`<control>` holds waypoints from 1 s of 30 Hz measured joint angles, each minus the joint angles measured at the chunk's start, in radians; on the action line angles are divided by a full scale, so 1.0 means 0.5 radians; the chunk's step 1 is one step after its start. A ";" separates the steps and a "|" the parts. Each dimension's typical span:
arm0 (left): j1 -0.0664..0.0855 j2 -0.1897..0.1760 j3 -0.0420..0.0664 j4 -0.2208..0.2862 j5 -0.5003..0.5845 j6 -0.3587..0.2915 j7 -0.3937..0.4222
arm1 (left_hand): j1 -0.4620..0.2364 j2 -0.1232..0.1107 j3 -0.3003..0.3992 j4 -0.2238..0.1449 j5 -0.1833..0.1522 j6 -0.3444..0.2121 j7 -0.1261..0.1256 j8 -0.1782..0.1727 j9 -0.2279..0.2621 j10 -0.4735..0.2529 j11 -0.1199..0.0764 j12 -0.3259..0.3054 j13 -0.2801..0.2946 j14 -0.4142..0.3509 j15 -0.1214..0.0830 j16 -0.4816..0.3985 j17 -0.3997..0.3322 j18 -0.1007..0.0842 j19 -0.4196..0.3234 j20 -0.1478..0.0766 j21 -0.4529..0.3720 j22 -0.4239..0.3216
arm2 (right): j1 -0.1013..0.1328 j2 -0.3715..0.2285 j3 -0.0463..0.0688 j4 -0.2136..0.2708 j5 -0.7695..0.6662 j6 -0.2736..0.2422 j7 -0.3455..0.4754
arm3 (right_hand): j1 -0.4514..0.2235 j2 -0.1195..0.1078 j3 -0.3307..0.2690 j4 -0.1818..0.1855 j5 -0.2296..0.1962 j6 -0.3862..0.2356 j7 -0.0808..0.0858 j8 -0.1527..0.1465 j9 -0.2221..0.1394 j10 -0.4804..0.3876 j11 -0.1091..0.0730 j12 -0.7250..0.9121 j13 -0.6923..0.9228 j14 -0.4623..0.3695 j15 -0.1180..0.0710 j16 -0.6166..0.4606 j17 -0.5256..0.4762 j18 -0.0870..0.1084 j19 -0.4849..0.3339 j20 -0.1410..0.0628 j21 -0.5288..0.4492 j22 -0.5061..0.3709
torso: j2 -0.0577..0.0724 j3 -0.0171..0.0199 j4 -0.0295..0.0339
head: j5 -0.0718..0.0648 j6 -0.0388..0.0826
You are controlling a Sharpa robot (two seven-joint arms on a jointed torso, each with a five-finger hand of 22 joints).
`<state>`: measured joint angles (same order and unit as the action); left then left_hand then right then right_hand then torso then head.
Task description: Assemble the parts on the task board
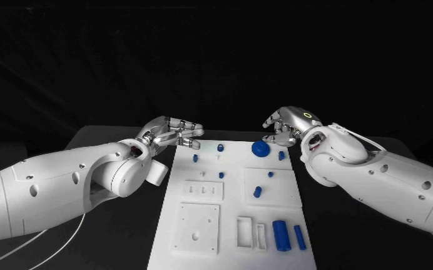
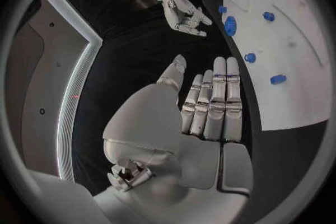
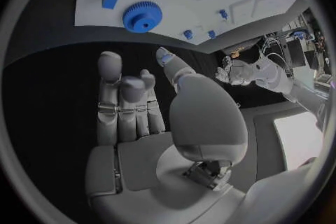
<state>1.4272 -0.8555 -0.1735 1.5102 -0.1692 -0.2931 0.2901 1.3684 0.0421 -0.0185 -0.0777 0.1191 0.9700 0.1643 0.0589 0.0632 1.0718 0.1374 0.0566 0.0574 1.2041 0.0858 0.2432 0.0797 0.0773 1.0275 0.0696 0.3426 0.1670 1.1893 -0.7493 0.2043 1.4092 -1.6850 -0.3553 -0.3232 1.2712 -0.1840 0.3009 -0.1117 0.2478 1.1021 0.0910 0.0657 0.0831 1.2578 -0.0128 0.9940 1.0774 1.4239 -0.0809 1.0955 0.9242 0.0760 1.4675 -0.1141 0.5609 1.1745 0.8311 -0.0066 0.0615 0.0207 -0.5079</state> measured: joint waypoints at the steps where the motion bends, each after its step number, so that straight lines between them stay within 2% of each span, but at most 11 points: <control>1: 0.000 0.000 0.000 -0.001 0.000 0.002 0.000 | 0.000 0.000 0.000 0.000 0.000 0.000 0.000 0.000 0.000 0.000 0.000 0.000 0.000 0.000 0.000 0.000 0.000 0.000 0.000 0.000 0.000 0.000 | -0.004 -0.004 0.001 -0.005 0.019 0.023 0.003 | 0.000 0.000 -0.012 0.005 0.041 -0.014 0.003 0.000 0.020 0.043 0.003 0.120 0.121 0.006 0.006 0.052 0.087 0.000 0.002 0.004 0.097 0.065 | -0.001 0.0019 -0.002 | 0.000 -0.003; 6: 0.000 -0.001 0.000 -0.002 0.000 0.010 0.002 | 0.000 0.000 0.000 0.000 0.000 0.000 0.000 0.000 0.000 0.000 0.000 0.000 0.000 0.000 0.000 0.000 0.000 0.000 0.000 0.000 0.000 0.000 | -0.021 -0.006 0.002 -0.042 0.067 0.104 0.011 | 0.000 0.000 -0.064 0.021 0.070 -0.091 0.018 0.000 0.077 0.101 0.011 0.255 0.303 0.014 0.013 0.090 0.227 0.000 -0.002 0.022 0.229 0.204 | -0.001 0.0021 -0.001 | -0.004 -0.004; 15: 0.000 -0.002 -0.001 -0.014 0.000 0.020 0.002 | 0.000 0.000 0.000 0.000 0.000 0.000 0.000 0.000 0.000 0.000 0.000 0.000 0.000 0.000 0.000 0.000 0.000 0.000 0.000 0.000 0.000 0.000 | -0.067 0.051 0.004 -0.130 0.121 0.206 0.026 | 0.008 0.008 -0.083 0.028 0.070 -0.137 0.029 0.000 0.084 0.116 0.025 0.270 0.361 0.035 0.020 0.090 0.288 0.000 -0.009 0.029 0.229 0.266 | 0.002 -0.0025 0.000 | -0.010 -0.014; 19: 0.000 0.002 -0.001 -0.018 0.000 0.023 0.002 | 0.000 0.000 0.000 0.000 0.000 -0.018 -0.004 0.000 0.000 -0.007 0.007 0.000 0.000 0.000 0.000 0.000 0.000 0.000 0.000 0.000 0.000 -0.002 | -0.083 0.082 0.003 -0.163 0.133 0.221 0.033 | 0.008 0.008 -0.099 0.033 0.070 -0.137 0.029 0.000 0.084 0.116 0.025 0.270 0.365 0.035 0.020 0.090 0.296 0.000 -0.009 0.029 0.229 0.267 | 0.002 -0.0061 0.002 | -0.011 -0.023; 30: 0.000 0.003 -0.002 -0.024 0.000 0.027 0.002 | 0.000 0.000 0.000 0.000 0.000 -0.018 -0.004 0.000 0.000 -0.007 0.007 0.000 0.000 0.000 0.000 0.000 0.000 0.000 0.000 0.000 0.000 -0.002 | -0.088 0.128 0.013 -0.232 0.145 0.182 0.055 | 0.008 0.008 -0.141 0.064 0.070 -0.154 0.032 0.001 0.090 0.116 0.025 0.270 0.376 0.035 0.020 0.090 0.311 0.000 -0.002 0.036 0.209 0.267 | 0.003 -0.0075 0.008 | -0.014 -0.032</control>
<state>1.4272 -0.8541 -0.1743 1.4984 -0.1692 -0.2796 0.2911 1.3684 0.0422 -0.0185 -0.0777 0.1191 0.9608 0.1624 0.0589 0.0632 1.0681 0.1411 0.0566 0.0574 1.2041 0.0858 0.2432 0.0798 0.0772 1.0275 0.0696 0.3426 0.1661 1.1455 -0.6854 0.2107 1.2931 -1.6124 -0.2644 -0.2958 1.2753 -0.1800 0.2304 -0.0798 0.2827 1.0253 0.1069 0.0660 0.1281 1.3156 -0.0002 1.1292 1.2654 1.4412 -0.0710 1.1404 1.0796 0.0761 1.4667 -0.0962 0.6656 1.3081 0.8328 -0.0104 0.0657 0.0137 -0.5240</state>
